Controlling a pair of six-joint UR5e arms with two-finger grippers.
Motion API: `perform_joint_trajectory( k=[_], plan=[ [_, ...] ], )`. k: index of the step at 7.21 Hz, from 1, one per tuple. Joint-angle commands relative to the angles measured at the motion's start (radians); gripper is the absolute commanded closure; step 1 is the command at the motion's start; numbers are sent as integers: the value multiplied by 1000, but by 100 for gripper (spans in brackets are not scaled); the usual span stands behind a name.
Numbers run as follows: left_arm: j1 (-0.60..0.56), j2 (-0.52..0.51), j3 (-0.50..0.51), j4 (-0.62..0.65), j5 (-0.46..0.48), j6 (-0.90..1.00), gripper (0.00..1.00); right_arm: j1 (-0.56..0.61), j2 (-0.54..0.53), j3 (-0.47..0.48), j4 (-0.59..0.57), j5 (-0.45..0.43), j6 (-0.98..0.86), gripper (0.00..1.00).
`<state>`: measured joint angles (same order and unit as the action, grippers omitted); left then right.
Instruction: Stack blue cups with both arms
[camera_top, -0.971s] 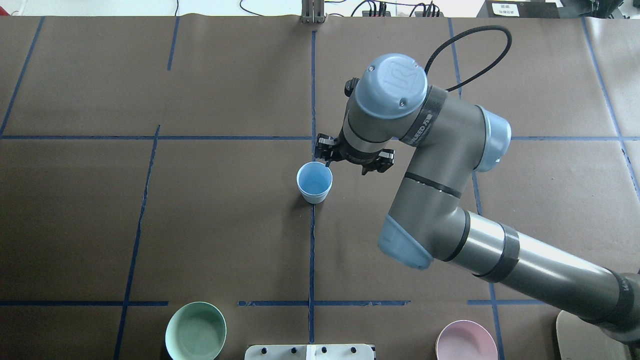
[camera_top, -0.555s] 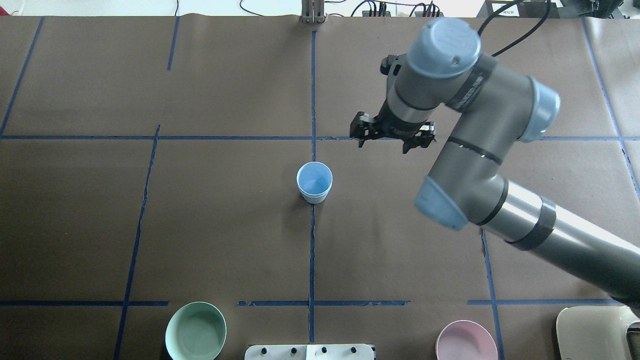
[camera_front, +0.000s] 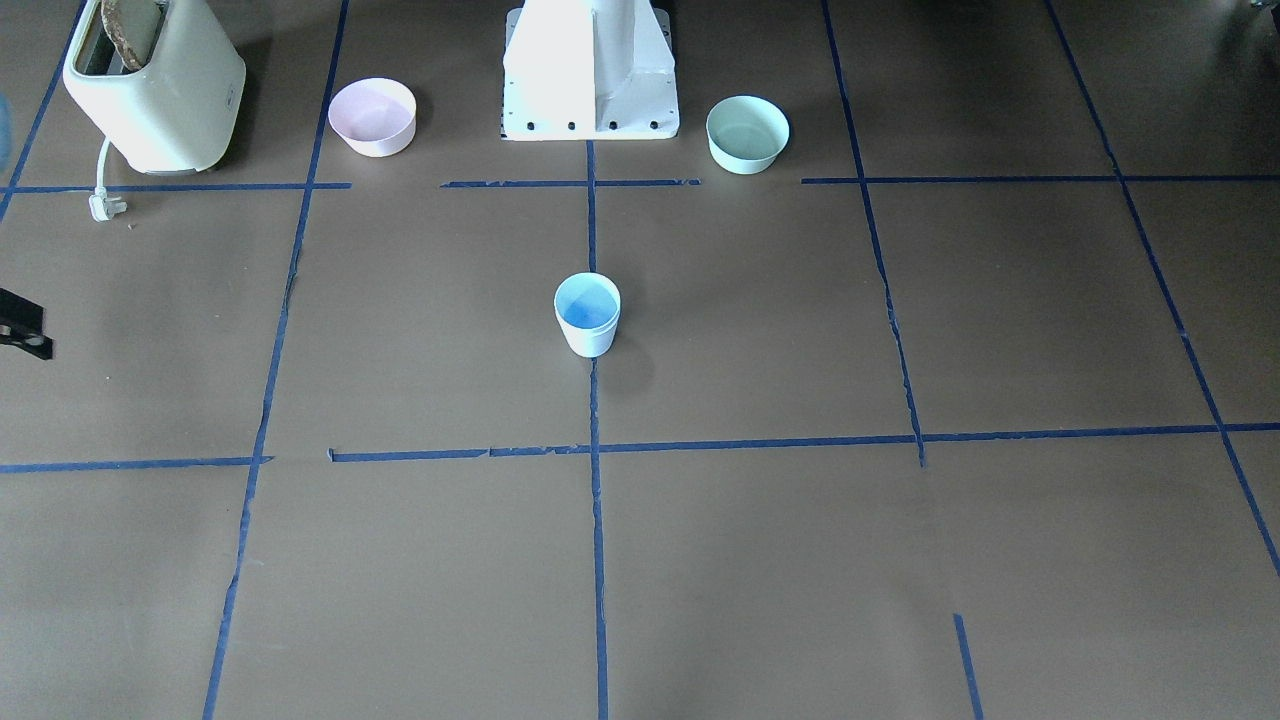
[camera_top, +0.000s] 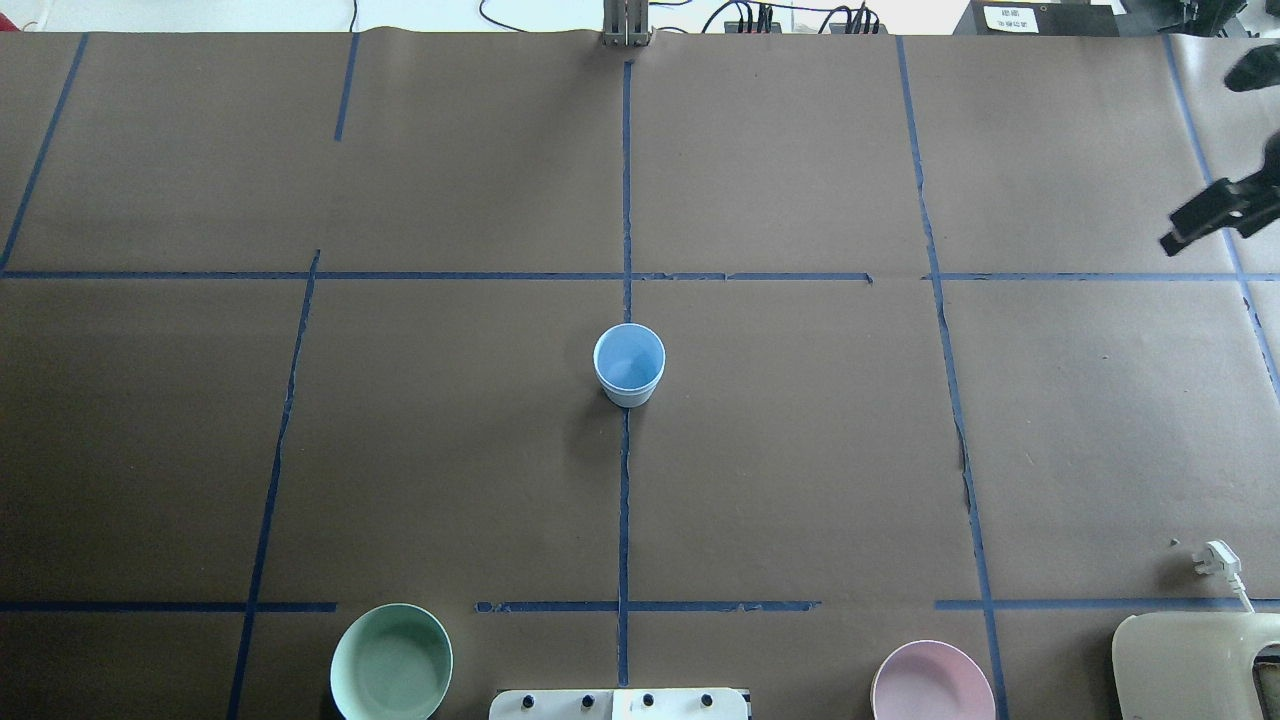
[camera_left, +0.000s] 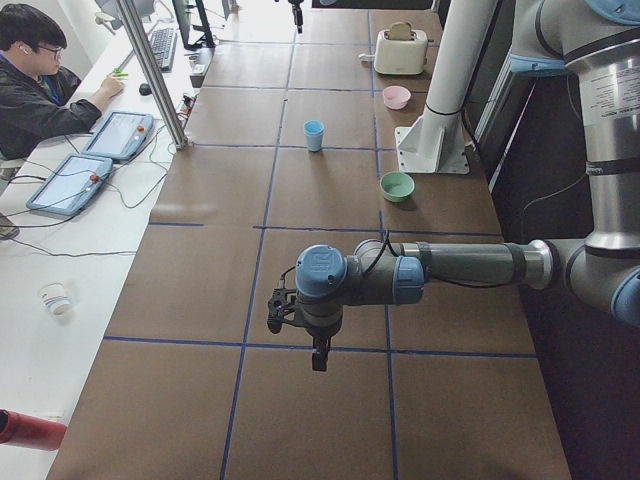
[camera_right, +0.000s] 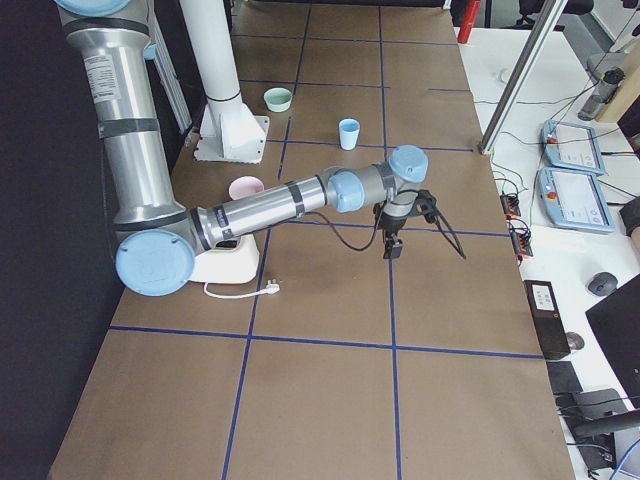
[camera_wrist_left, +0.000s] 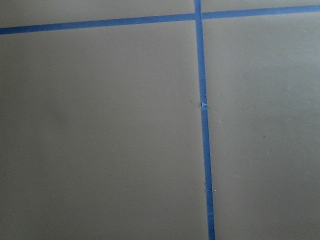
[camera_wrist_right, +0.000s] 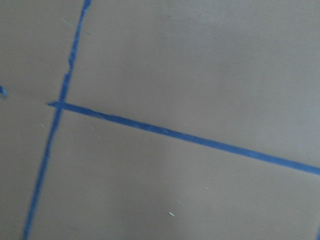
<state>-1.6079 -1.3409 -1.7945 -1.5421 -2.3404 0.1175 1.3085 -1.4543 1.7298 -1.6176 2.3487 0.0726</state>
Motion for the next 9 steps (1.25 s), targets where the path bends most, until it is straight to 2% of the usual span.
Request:
perform_joint_trajectory(
  k=[1,3,4,9],
  plan=[
    [0,-9,3,4,-2,-1,0,170,-185,1,8,7,-302,0],
    [0,-4,1,2,0,2,0,274,-293,4,8,6,-356,0],
    [0,-1,1,2,-2,4,0,281,-314,5,8,4,-334,0],
    [2,2,4,4,-2,4,0,278,-313,1,8,6,-310,0]
  ],
)
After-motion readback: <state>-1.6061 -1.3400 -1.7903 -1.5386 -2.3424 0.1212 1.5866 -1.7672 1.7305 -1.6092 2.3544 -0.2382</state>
